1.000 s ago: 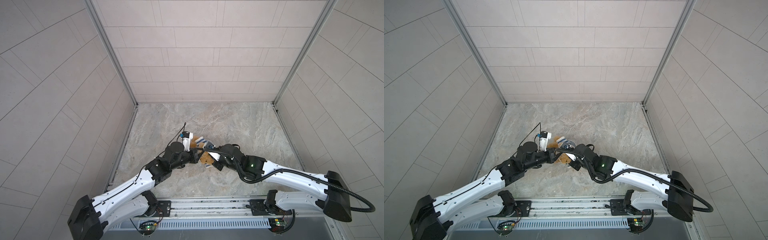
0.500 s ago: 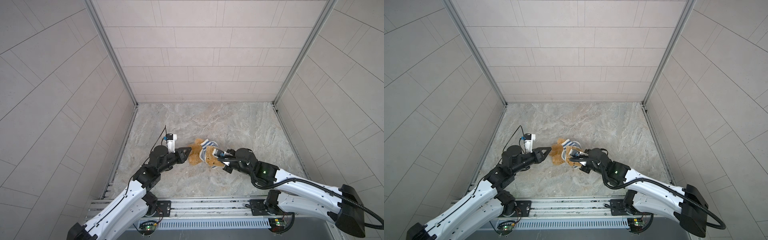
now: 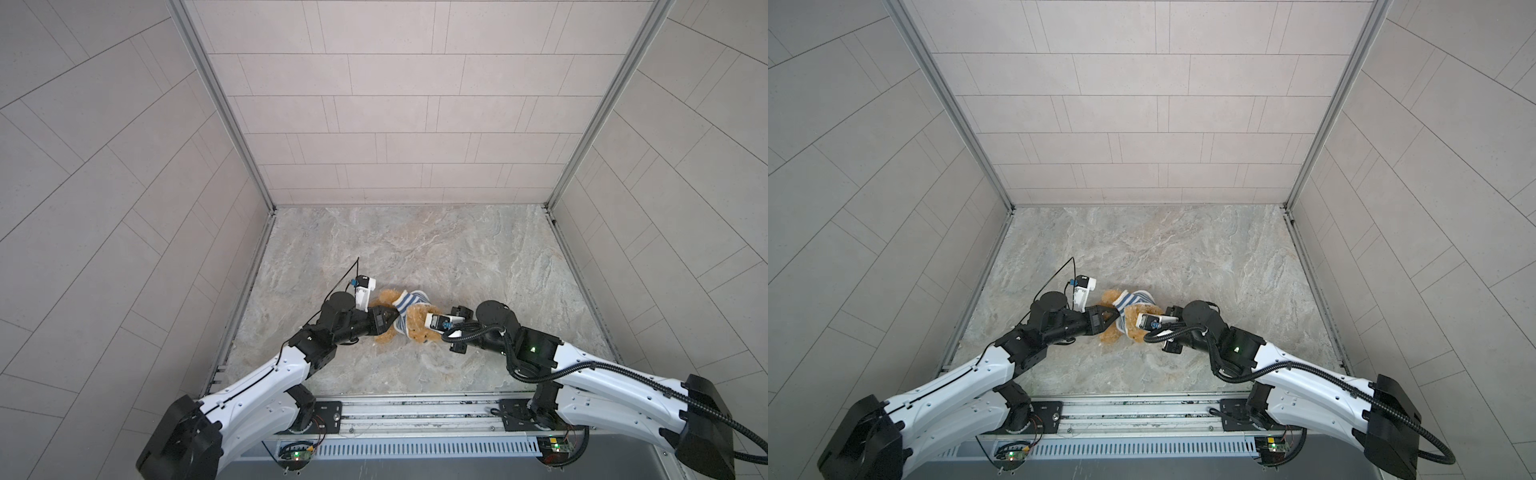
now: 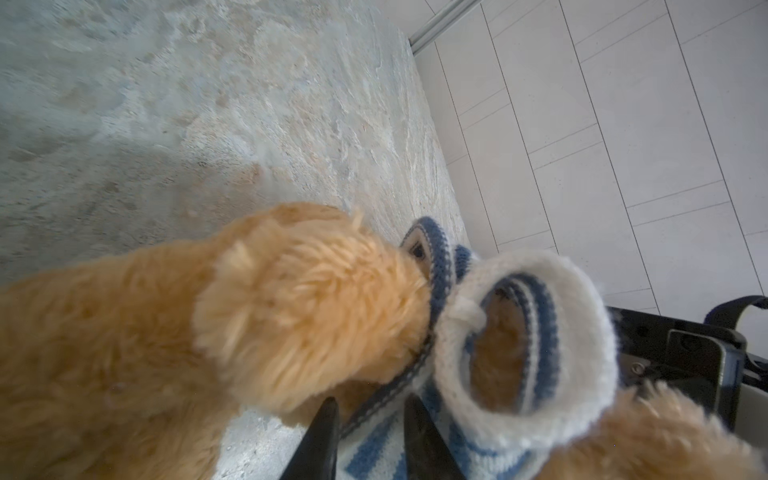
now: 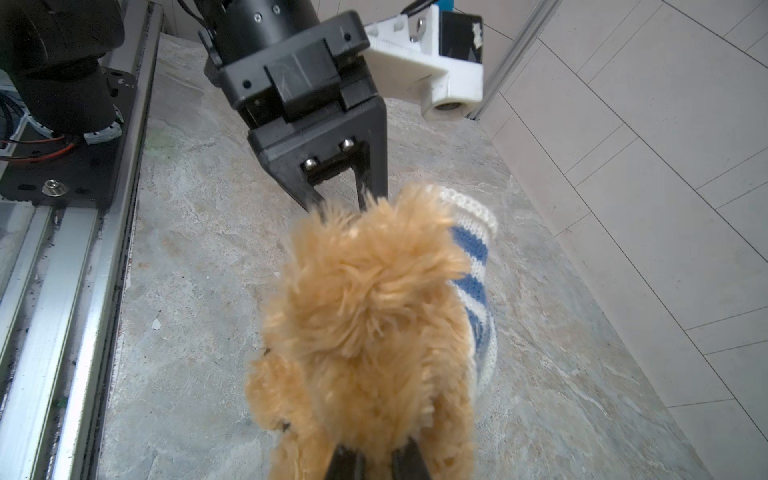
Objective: Dress the teddy bear
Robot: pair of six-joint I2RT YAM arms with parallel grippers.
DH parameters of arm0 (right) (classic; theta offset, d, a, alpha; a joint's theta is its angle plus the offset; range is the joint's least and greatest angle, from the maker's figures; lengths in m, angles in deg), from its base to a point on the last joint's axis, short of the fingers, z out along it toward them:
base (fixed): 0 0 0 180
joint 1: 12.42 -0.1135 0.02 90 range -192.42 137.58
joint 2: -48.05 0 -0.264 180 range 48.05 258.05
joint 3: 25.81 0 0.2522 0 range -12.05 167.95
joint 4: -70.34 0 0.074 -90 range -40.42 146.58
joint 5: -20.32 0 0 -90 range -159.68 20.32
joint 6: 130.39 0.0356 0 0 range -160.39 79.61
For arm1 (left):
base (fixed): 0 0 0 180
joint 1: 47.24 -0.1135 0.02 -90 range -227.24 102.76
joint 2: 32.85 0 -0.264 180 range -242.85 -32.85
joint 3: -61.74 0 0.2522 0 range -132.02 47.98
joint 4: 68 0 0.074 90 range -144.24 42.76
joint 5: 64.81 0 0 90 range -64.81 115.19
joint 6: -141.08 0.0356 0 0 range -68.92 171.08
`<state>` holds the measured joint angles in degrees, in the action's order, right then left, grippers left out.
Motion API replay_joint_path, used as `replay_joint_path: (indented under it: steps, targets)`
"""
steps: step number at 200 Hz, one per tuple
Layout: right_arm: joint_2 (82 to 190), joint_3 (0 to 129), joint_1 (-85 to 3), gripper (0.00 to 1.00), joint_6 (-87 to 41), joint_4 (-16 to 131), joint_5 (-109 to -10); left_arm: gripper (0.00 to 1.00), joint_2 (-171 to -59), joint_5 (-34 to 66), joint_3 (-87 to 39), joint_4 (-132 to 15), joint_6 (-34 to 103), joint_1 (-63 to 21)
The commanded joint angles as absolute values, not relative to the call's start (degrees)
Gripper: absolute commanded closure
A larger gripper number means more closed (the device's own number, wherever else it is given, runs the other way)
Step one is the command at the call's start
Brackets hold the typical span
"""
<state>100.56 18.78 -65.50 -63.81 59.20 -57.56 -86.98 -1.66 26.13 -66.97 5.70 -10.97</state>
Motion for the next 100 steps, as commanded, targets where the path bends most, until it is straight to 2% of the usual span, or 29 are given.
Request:
replay_joint_path:
  steps: [1, 54, 100]
  targets:
    - [100.42, 20.09, -65.42, 1.0, -65.87, 60.6, -54.57, 0.68, -87.35, -2.97, 24.48, -70.68, 7.69, -10.29]
    - [99.82, 20.03, -65.42, 1.0, -66.23, 60.18, -54.04, 0.71, -88.78, -2.32, 22.95, -68.68, 9.86, -9.81]
    - [99.52, 19.94, -65.42, 1.0, -66.33, 60.1, -54.86, 0.91, -89.67, -1.15, 22.08, -67.79, 10.21, -9.05]
